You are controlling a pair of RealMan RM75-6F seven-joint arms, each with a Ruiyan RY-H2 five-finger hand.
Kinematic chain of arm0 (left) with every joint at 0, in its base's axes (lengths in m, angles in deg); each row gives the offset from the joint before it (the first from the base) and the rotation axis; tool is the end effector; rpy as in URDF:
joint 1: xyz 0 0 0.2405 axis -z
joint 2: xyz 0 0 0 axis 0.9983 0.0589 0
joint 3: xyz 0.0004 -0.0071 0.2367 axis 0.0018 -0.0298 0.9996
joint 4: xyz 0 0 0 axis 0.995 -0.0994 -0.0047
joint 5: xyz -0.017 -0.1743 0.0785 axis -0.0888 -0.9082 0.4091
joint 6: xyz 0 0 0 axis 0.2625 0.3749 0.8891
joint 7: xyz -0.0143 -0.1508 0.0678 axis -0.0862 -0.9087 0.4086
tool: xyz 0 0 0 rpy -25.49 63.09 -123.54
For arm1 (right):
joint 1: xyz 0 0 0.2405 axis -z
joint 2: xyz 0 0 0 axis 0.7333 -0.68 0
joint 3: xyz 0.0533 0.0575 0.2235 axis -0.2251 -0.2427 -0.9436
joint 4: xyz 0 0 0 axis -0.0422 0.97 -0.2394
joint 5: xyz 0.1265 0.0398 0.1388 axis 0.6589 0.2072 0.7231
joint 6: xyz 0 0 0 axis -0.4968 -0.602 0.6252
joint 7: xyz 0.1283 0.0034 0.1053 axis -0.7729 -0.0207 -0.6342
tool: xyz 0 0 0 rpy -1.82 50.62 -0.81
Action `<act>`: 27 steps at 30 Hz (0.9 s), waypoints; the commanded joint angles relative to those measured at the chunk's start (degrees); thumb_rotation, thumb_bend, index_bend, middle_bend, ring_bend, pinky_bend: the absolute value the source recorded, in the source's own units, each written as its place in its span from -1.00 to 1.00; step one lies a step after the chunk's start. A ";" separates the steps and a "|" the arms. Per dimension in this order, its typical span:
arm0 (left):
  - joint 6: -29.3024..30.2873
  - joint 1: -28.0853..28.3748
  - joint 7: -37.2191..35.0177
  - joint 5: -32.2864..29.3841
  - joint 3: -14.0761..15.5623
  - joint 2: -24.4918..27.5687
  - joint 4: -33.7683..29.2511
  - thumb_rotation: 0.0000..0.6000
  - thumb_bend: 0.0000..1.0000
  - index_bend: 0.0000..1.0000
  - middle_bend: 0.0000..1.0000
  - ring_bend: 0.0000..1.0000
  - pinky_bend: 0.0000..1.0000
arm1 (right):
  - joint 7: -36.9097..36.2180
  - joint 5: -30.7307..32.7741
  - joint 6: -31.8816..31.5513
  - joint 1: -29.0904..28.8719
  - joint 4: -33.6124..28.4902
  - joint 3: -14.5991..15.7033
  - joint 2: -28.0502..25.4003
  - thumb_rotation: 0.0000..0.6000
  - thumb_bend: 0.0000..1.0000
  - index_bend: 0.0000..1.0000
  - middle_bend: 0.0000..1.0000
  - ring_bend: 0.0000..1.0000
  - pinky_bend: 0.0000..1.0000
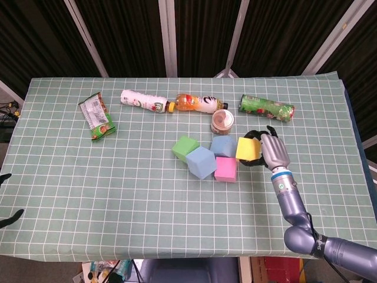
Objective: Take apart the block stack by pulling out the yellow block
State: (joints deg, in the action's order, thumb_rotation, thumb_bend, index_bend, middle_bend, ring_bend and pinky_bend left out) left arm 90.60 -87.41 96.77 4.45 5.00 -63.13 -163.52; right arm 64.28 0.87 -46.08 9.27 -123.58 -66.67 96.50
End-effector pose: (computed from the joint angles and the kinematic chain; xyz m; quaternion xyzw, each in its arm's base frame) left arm -0.2895 0.1735 0.1932 -0.5420 -0.3814 -0.3599 0.6567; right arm -0.1649 -0.3711 0.0839 0.5485 -0.5395 0.4316 0.4710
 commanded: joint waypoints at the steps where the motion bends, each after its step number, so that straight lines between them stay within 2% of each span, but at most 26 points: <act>1: 0.11 -0.09 -0.09 -0.20 -0.11 -0.04 0.10 1.00 -0.63 -0.59 -0.86 -1.00 -1.00 | -0.78 0.32 -0.39 0.85 0.95 0.04 -0.94 1.00 -0.52 0.17 -0.06 -0.47 -1.00; 8: -0.15 0.11 0.73 0.25 0.17 -0.39 -0.17 1.00 -0.63 -0.59 -0.86 -1.00 -1.00 | -3.91 -0.56 1.14 2.83 3.24 1.16 -2.72 1.00 -0.52 0.17 -0.05 -0.47 -1.00; 14: 0.04 0.02 1.02 0.24 0.19 -0.45 -0.21 1.00 -0.63 -0.59 -0.86 -1.00 -1.00 | -8.61 -2.90 3.72 5.05 8.10 3.32 -2.45 1.00 -0.52 0.18 -0.05 -0.47 -1.00; 19: -0.15 0.10 1.18 0.17 0.21 -0.49 -0.20 1.00 -0.63 -0.59 -0.86 -1.00 -1.00 | -12.71 -5.66 6.23 5.96 12.57 4.69 -0.80 1.00 -0.52 0.19 -0.05 -0.47 -1.00; 27: 0.03 0.11 2.00 0.14 0.18 -0.86 -0.25 1.00 -0.63 -0.59 -0.86 -1.00 -1.00 | -18.74 -9.87 9.00 4.62 20.77 3.81 3.83 1.00 -0.52 0.19 -0.06 -0.47 -1.00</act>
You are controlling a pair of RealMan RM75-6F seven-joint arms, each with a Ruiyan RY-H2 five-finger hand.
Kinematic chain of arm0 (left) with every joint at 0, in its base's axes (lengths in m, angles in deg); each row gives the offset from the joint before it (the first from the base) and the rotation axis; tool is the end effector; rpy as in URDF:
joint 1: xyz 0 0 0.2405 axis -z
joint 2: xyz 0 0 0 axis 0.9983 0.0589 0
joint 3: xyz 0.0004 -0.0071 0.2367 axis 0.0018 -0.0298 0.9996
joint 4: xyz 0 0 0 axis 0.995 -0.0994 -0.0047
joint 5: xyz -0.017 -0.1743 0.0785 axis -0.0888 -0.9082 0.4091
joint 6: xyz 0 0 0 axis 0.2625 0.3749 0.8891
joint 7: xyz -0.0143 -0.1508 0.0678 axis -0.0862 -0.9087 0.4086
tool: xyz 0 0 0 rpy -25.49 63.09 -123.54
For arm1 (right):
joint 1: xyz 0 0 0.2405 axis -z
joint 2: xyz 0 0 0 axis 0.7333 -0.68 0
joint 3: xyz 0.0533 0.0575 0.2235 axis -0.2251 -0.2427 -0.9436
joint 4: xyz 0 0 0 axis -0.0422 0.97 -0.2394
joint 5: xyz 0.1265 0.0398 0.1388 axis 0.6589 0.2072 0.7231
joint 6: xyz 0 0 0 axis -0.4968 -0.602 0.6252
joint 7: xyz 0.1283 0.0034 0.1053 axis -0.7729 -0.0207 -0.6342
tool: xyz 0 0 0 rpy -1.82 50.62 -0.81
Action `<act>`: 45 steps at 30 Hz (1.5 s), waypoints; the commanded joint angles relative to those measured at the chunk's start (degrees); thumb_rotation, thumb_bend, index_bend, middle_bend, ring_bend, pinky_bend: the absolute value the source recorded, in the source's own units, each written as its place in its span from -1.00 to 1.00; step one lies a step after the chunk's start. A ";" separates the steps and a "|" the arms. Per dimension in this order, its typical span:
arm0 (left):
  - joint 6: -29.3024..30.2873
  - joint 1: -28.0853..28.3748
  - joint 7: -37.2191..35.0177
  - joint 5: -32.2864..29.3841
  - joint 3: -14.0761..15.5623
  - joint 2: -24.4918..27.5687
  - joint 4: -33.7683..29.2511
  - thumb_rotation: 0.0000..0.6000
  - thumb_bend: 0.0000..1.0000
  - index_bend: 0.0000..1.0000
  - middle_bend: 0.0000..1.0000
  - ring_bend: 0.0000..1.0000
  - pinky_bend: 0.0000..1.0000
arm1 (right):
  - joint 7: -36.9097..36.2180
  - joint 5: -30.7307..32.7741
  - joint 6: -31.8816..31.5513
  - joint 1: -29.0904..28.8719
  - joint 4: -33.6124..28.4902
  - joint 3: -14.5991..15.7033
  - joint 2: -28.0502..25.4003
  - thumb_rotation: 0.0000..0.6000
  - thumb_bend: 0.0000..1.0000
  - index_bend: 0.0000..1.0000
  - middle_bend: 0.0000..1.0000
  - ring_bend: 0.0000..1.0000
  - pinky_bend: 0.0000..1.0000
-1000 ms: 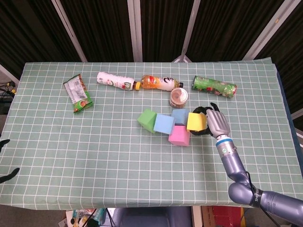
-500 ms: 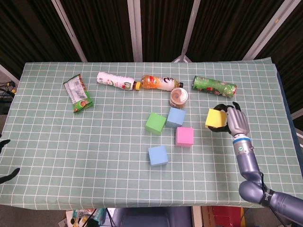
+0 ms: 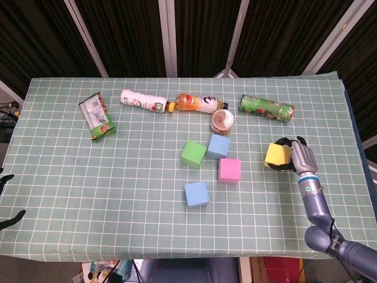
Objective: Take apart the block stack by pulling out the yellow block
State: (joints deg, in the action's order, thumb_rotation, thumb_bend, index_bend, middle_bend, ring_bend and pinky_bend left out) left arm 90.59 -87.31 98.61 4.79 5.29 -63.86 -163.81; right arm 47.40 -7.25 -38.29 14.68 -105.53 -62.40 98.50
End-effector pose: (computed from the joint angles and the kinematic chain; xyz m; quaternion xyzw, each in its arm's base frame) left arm -0.2872 0.1732 0.1880 -0.5481 -0.3781 -0.3546 0.6564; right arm -0.2587 -0.3700 0.0855 0.5132 -0.5738 0.3994 0.4979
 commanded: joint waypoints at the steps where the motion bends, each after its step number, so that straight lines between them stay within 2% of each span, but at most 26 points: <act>1: -0.04 0.04 0.32 -0.35 -0.15 -0.24 0.07 1.00 -0.63 -0.59 -0.86 -1.00 -1.00 | -3.00 -2.01 2.01 -1.22 3.95 -0.87 2.51 1.00 -0.52 0.19 -0.06 -0.47 -1.00; 4: -0.34 0.17 0.87 -0.50 -0.09 -0.37 0.06 1.00 -0.63 -0.59 -0.86 -1.00 -1.00 | -5.76 -2.10 5.00 -2.42 7.22 -1.71 4.00 1.00 -0.52 0.10 -0.21 -0.57 -1.00; 6: -0.32 0.21 1.07 -0.36 -0.05 -0.43 -0.01 1.00 -0.63 -0.59 -0.86 -1.00 -1.00 | -6.74 -2.42 6.49 -3.15 9.49 -1.87 5.02 1.00 -0.52 -0.21 -0.57 -0.79 -1.00; 8: -0.21 0.18 1.15 -0.34 -0.07 -0.47 0.00 1.00 -0.63 -0.59 -0.86 -1.00 -1.00 | -7.29 -2.73 7.69 -3.50 10.27 -1.82 5.20 1.00 -0.55 -0.46 -0.82 -0.95 -1.00; 11: -0.10 0.13 1.18 -0.57 -0.18 -0.53 0.02 1.00 -0.63 -0.59 -0.86 -1.00 -1.00 | -8.23 -3.43 7.60 -3.14 9.30 -2.11 4.23 1.00 -0.65 -0.64 -0.99 -1.00 -1.00; 14: -0.24 0.15 1.07 -0.75 -0.21 -0.52 0.06 1.00 -0.63 -0.59 -0.86 -1.00 -1.00 | -8.33 -3.81 5.72 -1.94 6.44 -2.46 2.31 1.00 -0.68 -0.71 -1.00 -1.00 -1.00; 17: -0.31 0.21 1.17 -0.65 -0.16 -0.57 -0.01 1.00 -0.63 -0.59 -0.86 -1.00 -1.00 | -7.07 -4.83 2.99 0.03 0.71 -2.12 -1.51 1.00 -0.68 -0.78 -1.00 -1.00 -1.00; 22: -0.76 0.35 1.14 -0.35 0.14 -0.54 -0.16 1.00 -0.63 -0.59 -0.86 -1.00 -1.00 | -5.30 -7.20 -1.02 3.87 -9.76 -0.48 -8.24 1.00 -0.68 -0.79 -1.00 -1.00 -1.00; 28: -0.93 0.41 0.74 -0.09 0.30 -0.35 -0.23 1.00 -0.63 -0.59 -0.86 -1.00 -1.00 | -9.45 -13.20 -0.89 7.45 -18.63 2.48 -14.41 1.00 -0.68 -0.79 -1.00 -1.00 -1.00; 31: -1.08 0.45 0.47 -0.18 0.28 -0.26 -0.20 1.00 -0.63 -0.59 -0.86 -1.00 -1.00 | -11.16 -16.06 -0.43 8.13 -20.00 3.95 -15.14 1.00 -0.68 -0.75 -0.98 -1.00 -1.00; 35: -1.23 0.50 0.32 -0.28 0.27 -0.17 -0.17 1.00 -0.63 -0.59 -0.86 -1.00 -1.00 | -13.23 -18.32 -1.03 8.47 -20.50 4.82 -13.61 1.00 -0.68 -0.64 -0.84 -1.00 -1.00; 41: -1.57 0.65 0.42 -0.60 0.22 -0.16 -0.16 1.00 -0.63 -0.59 -0.86 -1.00 -1.00 | -10.90 -18.16 -1.99 7.68 -20.93 5.40 -9.66 1.00 -0.68 -0.62 -0.82 -1.00 -1.00; 45: -1.76 0.74 0.36 -0.75 0.19 -0.17 -0.08 1.00 -0.63 -0.59 -0.86 -1.00 -1.00 | -9.56 -16.86 -2.15 6.60 -21.47 4.64 -7.69 1.00 -0.68 -0.61 -0.82 -1.00 -1.00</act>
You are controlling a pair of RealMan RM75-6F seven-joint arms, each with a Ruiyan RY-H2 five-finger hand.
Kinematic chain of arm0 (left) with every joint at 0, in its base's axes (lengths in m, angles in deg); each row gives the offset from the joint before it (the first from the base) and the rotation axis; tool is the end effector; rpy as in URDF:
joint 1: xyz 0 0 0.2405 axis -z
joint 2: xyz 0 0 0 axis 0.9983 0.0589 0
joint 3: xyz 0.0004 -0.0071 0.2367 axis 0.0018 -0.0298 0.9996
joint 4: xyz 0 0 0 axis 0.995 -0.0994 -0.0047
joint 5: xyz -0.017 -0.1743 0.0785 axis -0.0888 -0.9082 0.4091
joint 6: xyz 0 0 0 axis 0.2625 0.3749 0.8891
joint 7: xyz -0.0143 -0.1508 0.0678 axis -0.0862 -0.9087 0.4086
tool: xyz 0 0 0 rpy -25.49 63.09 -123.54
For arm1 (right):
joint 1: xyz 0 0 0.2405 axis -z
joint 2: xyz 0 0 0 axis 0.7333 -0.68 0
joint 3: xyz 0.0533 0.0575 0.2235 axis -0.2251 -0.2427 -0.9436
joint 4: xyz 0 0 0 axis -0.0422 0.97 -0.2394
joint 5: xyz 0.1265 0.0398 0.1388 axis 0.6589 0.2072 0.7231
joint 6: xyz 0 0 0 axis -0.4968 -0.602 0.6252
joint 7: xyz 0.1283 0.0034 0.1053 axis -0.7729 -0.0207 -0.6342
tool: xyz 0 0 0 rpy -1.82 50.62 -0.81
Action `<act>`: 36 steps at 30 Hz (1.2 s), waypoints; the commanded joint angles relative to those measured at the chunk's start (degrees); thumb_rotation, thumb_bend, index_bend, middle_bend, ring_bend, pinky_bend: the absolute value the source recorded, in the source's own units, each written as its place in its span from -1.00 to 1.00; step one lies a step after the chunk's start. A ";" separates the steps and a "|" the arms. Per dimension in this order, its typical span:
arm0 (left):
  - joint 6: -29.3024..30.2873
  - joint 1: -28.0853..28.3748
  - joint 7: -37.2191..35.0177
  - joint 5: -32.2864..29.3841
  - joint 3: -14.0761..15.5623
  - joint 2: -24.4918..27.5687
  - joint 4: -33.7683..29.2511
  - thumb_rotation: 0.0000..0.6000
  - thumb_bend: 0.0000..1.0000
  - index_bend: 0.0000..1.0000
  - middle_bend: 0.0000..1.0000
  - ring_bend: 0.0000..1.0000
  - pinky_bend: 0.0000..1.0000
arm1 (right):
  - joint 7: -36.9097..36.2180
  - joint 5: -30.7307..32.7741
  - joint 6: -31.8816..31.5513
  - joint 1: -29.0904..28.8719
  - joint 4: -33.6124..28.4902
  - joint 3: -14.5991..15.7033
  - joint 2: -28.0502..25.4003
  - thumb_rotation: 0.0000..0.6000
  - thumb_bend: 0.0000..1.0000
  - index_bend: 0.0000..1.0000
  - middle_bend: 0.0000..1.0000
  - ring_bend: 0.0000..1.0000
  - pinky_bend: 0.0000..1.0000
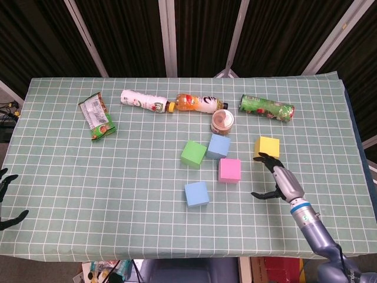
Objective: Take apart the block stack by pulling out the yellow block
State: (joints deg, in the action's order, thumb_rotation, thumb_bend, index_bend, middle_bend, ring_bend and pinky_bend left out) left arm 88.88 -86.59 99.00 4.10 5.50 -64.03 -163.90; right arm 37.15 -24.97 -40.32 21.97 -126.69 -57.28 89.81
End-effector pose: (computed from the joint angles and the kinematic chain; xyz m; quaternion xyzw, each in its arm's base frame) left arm -0.2882 0.1762 0.1824 -0.5550 -0.3867 -0.3466 0.6498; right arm -0.2090 -0.2962 0.0717 0.5653 -0.6079 0.4321 0.3524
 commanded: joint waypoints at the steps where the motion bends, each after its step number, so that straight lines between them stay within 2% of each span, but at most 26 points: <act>1: -0.07 0.04 -0.08 -0.10 -0.04 0.03 0.01 1.00 -0.63 -0.59 -0.86 -1.00 -1.00 | 1.05 1.59 -0.10 -1.09 -0.21 -0.87 1.60 1.00 -0.68 -0.61 -0.81 -1.00 -1.00; 10: 0.00 -0.01 -0.33 -0.21 -0.05 0.13 0.04 1.00 -0.63 -0.59 -0.86 -1.00 -1.00 | 7.35 9.26 0.81 -5.07 0.81 -3.35 5.76 1.00 -0.68 -0.58 -0.76 -1.00 -1.00; 14: 0.35 -0.15 -0.50 -0.22 -0.13 0.20 0.00 1.00 -0.63 -0.59 -0.86 -1.00 -1.00 | 10.59 13.11 1.50 -7.22 2.09 -4.16 7.73 1.00 -0.68 -0.56 -0.65 -0.97 -1.00; 26: 0.19 -0.09 -0.34 -0.70 -0.28 0.23 0.03 1.00 -0.63 -0.59 -0.87 -1.00 -1.00 | 16.45 18.85 2.65 -10.82 5.09 -3.48 12.06 1.00 -0.68 -0.49 -0.48 -0.86 -1.00; 29: 0.10 -0.10 -0.28 -0.96 -0.30 0.25 0.02 1.00 -0.63 -0.59 -0.87 -1.00 -1.00 | 17.11 19.01 1.83 -11.06 6.08 -3.41 13.11 1.00 -0.68 -0.39 -0.39 -0.78 -1.00; 33: -0.03 -0.05 -0.18 -0.93 -0.23 0.29 -0.11 1.00 -0.63 -0.59 -0.87 -1.00 -1.00 | 18.83 18.80 -0.21 -11.26 7.68 -3.25 14.51 1.00 -0.68 -0.14 -0.11 -0.54 -1.00; 36: -0.10 -0.07 -0.24 -0.80 -0.09 0.43 -0.28 1.00 -0.63 -0.59 -0.87 -1.00 -1.00 | 19.19 18.45 -1.84 -10.83 8.30 -3.19 15.23 1.00 -0.56 0.04 0.09 -0.38 -1.00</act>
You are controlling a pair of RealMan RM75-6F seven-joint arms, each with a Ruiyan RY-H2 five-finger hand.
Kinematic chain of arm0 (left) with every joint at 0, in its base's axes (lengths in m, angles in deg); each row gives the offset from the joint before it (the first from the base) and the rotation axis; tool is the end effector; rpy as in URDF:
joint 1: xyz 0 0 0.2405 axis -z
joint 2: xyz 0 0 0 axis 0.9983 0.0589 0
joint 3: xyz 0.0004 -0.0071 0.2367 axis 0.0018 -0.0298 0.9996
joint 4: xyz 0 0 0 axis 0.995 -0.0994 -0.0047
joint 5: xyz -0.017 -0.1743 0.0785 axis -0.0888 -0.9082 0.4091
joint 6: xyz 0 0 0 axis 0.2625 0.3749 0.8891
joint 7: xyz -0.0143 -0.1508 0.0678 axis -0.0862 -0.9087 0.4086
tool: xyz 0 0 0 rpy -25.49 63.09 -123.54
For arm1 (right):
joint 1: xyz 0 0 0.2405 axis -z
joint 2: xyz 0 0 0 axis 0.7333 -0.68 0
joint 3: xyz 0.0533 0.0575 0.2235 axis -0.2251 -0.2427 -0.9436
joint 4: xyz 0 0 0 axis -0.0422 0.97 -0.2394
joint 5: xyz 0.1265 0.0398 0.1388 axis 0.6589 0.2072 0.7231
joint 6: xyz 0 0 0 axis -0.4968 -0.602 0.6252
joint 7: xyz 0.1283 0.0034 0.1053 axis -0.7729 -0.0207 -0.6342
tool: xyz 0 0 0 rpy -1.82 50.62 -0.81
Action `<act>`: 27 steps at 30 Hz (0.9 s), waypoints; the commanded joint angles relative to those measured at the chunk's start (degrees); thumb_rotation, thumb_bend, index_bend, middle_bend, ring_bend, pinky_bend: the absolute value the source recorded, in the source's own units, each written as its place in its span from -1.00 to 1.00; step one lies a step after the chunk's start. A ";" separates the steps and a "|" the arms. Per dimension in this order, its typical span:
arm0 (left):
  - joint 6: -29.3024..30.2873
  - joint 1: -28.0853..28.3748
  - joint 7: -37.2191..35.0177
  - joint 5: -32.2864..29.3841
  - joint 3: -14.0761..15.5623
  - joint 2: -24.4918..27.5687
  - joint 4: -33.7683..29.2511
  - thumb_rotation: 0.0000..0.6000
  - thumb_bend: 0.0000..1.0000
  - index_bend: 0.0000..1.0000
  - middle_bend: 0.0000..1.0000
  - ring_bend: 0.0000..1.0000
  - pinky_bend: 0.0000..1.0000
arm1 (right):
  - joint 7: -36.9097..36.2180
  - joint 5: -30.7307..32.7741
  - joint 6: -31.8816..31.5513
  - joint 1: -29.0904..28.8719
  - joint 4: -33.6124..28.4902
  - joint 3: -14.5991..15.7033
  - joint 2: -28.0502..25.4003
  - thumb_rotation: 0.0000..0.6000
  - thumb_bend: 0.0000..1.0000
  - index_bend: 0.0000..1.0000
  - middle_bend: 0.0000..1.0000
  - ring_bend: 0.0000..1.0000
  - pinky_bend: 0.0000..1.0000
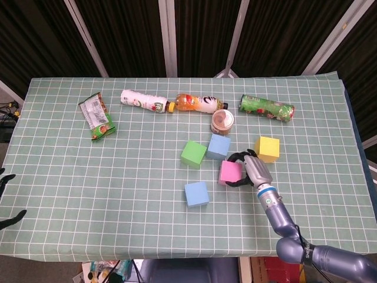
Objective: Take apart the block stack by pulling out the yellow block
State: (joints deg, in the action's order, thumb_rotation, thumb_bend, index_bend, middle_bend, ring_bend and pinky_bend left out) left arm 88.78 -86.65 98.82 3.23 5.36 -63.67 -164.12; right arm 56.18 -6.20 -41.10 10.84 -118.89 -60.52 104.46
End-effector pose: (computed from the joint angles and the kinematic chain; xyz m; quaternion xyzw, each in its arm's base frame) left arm -0.2904 0.1760 0.1847 -0.5501 -0.3904 -0.3435 0.6534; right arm -0.1715 -0.3402 0.0141 0.5761 -0.5929 0.4078 0.3876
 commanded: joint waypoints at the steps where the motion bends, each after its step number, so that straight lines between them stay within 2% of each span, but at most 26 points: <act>1: -0.02 -0.02 -0.10 0.12 0.09 0.10 -0.10 1.00 -0.63 -0.58 -0.87 -1.00 -1.00 | -0.41 -0.53 -1.69 0.68 0.58 -0.16 0.65 1.00 -0.53 0.07 0.13 -0.35 -1.00; 4: -0.08 -0.07 -0.23 0.20 0.22 0.24 -0.19 1.00 -0.63 -0.58 -0.87 -1.00 -1.00 | -1.84 -2.15 -3.77 2.06 0.94 -0.23 0.31 1.00 -0.50 0.11 0.22 -0.28 -1.00; 11: -0.28 -0.03 -0.38 0.30 0.36 0.40 -0.35 1.00 -0.63 -0.57 -0.87 -1.00 -1.00 | -10.50 -10.35 -5.82 8.59 -1.33 2.74 -8.56 1.00 -0.49 0.11 0.22 -0.28 -1.00; 14: -0.51 0.13 0.06 0.26 0.38 0.21 -0.44 1.00 -0.63 -0.57 -0.87 -1.00 -1.00 | -16.60 -13.08 -4.57 11.12 -2.66 4.07 -12.60 1.00 -0.49 0.11 0.22 -0.28 -1.00; 19: -0.61 0.22 0.47 0.25 0.43 0.04 -0.53 1.00 -0.63 -0.57 -0.87 -1.00 -1.00 | -22.03 -17.06 -1.86 11.88 -2.02 5.44 -14.83 1.00 -0.50 0.11 0.20 -0.29 -1.00; 21: -0.58 0.24 0.49 0.31 0.43 -0.01 -0.51 1.00 -0.63 -0.57 -0.87 -1.00 -1.00 | -23.08 -18.99 0.48 11.53 -1.92 6.73 -15.60 1.00 -0.49 0.02 0.07 -0.37 -1.00; 24: -0.66 0.31 0.40 0.26 0.38 -0.04 -0.42 1.00 -0.63 -0.57 -0.87 -1.00 -1.00 | -24.02 -20.45 2.28 11.13 -2.02 7.56 -16.06 1.00 -0.52 -0.30 -0.38 -0.59 -1.00; 27: -0.92 0.39 0.23 0.09 0.37 0.05 -0.37 1.00 -0.63 -0.57 -0.87 -1.00 -1.00 | -24.01 -21.14 2.90 10.77 -1.67 7.78 -15.62 1.00 -0.60 -0.44 -0.62 -0.72 -1.00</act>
State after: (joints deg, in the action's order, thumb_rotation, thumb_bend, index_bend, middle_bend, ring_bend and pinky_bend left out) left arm 87.89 -86.27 99.06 3.34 5.74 -63.64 -164.49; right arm 32.04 -27.26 -38.31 21.77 -120.73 -52.83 88.74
